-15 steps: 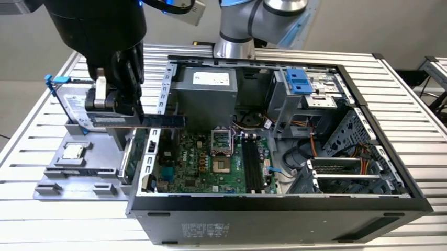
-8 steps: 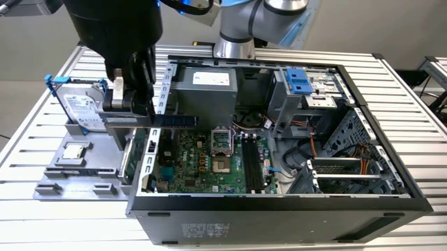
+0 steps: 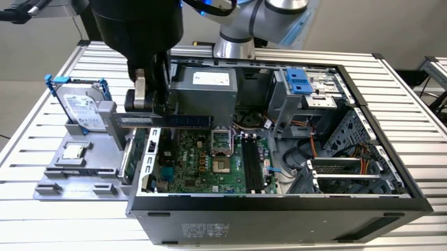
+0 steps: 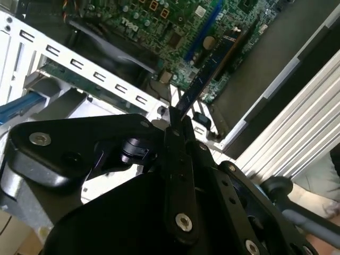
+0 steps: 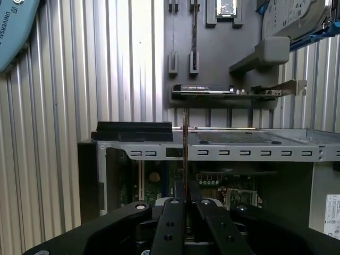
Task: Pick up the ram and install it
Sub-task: 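Pick up the ram and move it above insertion slot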
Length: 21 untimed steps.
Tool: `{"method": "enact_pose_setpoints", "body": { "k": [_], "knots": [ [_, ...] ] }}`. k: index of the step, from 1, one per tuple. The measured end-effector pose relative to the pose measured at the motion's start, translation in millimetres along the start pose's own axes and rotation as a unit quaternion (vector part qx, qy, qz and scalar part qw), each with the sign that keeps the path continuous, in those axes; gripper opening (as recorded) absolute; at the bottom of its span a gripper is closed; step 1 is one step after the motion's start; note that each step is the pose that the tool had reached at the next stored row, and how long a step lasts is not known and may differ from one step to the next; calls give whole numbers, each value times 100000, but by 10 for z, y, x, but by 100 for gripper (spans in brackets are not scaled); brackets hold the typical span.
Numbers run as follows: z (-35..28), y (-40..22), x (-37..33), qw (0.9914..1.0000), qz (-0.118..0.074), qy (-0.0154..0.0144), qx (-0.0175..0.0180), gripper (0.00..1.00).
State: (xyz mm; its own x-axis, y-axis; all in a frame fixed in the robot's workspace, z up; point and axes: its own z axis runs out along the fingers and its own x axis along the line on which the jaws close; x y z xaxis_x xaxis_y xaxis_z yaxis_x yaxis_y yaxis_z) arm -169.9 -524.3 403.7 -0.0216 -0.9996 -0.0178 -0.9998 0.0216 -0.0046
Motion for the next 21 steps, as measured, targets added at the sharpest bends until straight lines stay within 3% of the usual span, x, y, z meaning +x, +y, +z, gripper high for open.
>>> {"method": "enact_pose_setpoints", "body": {
  "k": [21],
  "knots": [
    [3, -591, -13, 100000, -57, -1, 0, 0]
  ]
}}
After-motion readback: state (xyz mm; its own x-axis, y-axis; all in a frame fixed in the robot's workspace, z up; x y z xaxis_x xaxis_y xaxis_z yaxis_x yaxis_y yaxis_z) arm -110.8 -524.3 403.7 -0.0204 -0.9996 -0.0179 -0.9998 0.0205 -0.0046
